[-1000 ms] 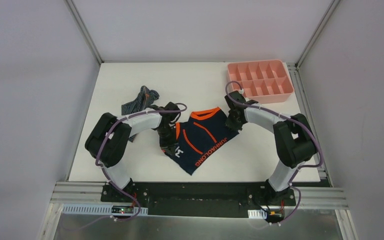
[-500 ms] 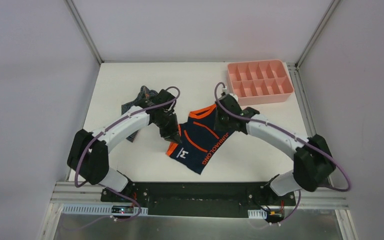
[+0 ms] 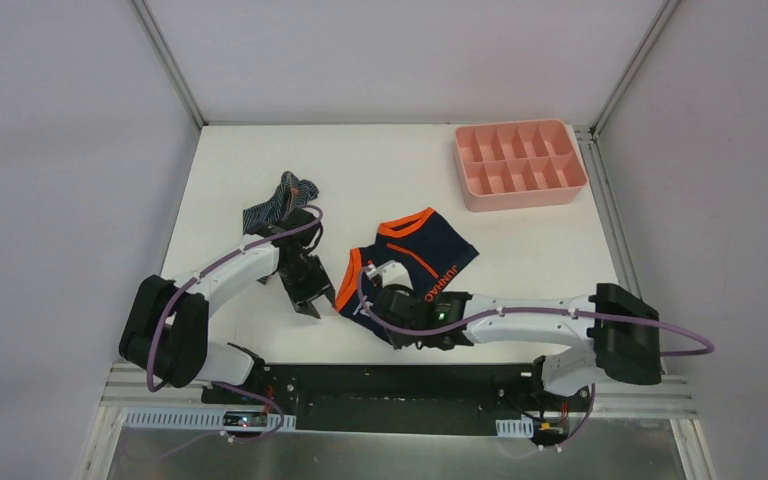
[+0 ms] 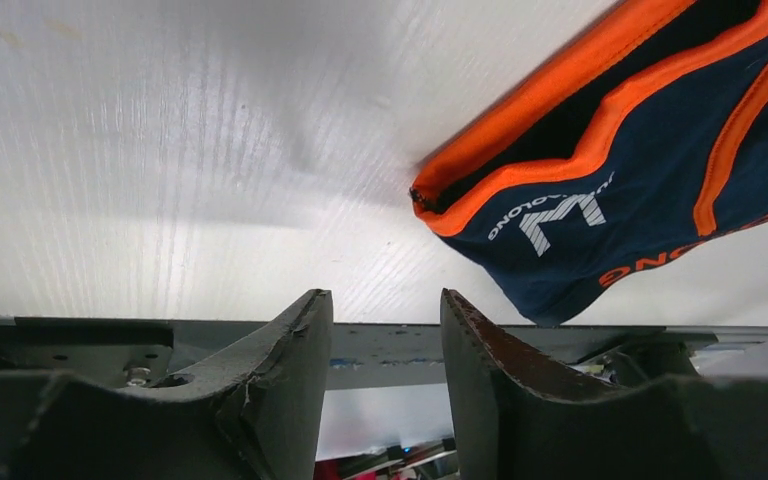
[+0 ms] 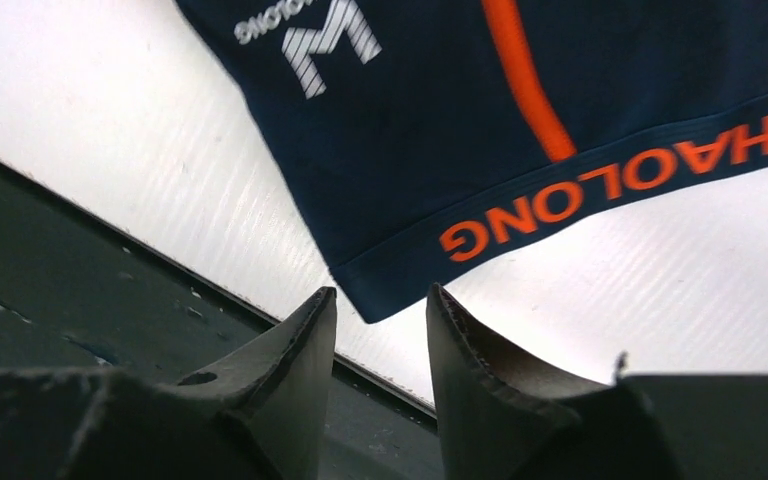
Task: Roll the underwear
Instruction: Flatten out the underwear at the center of the board, then fold the underwear at the center of the board.
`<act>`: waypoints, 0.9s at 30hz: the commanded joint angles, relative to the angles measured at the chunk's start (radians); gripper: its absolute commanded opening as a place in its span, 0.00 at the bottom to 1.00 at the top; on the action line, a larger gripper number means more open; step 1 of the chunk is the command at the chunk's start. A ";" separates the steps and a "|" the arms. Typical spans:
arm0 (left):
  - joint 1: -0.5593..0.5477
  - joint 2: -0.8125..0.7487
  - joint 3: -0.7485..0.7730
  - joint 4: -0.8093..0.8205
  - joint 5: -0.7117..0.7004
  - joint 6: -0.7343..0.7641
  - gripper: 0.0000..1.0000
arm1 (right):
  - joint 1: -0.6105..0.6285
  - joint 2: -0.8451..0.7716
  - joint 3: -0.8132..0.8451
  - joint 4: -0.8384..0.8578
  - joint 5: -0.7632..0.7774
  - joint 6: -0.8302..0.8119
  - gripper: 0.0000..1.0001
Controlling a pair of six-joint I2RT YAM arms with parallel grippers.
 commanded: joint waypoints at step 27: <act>0.004 0.043 -0.046 0.156 -0.037 0.005 0.35 | 0.119 0.116 0.040 -0.004 0.104 0.085 0.45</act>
